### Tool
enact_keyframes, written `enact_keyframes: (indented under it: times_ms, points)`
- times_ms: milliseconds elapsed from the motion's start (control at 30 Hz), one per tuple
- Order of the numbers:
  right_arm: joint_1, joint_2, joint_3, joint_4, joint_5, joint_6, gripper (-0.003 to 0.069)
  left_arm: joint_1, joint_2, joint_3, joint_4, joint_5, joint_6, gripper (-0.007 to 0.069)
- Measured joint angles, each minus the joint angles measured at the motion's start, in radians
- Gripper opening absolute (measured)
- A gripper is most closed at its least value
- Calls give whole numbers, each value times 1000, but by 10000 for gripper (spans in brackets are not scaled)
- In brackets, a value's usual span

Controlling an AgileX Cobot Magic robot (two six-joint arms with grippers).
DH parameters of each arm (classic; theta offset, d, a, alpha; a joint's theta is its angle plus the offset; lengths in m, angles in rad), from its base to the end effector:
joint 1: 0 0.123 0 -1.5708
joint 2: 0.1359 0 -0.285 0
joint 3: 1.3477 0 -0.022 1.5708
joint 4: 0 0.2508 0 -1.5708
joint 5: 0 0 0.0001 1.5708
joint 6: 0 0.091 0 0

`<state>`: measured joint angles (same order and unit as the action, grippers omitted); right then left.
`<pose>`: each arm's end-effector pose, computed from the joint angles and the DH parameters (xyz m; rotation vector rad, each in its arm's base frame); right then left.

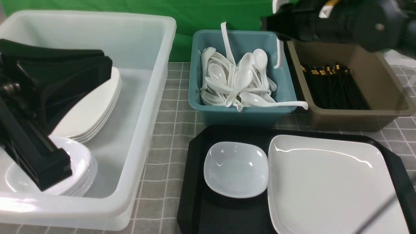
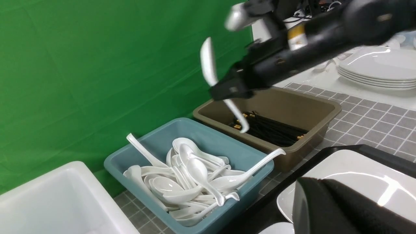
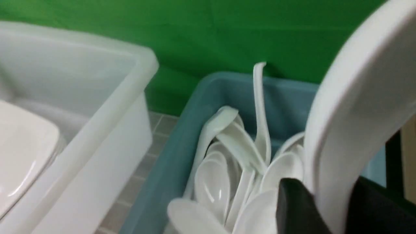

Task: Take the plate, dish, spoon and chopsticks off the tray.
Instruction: Use the right arm to put the soup spoon into the small storage box in the middle, then use the right arm to grab a plate from the dinner plate

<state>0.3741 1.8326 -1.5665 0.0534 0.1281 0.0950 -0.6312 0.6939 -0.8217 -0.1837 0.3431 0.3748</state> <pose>0.4166 0.1642 0.3352 -0.2184 1.8812 0.3641 0.1082 -0.0860 0.3971 0.7327 1.5420 -0.3729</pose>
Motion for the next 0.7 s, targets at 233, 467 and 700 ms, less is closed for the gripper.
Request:
enact_keyframes:
  times_ms: [233,467,700]
  points:
    - [-32,124,-177,-5,338,-29,507,0,0,0,18,42,4,21]
    - [24,-32,-169,-14,792,-112,373,0,0,0,42,71,13,21]
    - [292,-203,175,-179,1030,21,352,0,0,0,49,83,14,21]
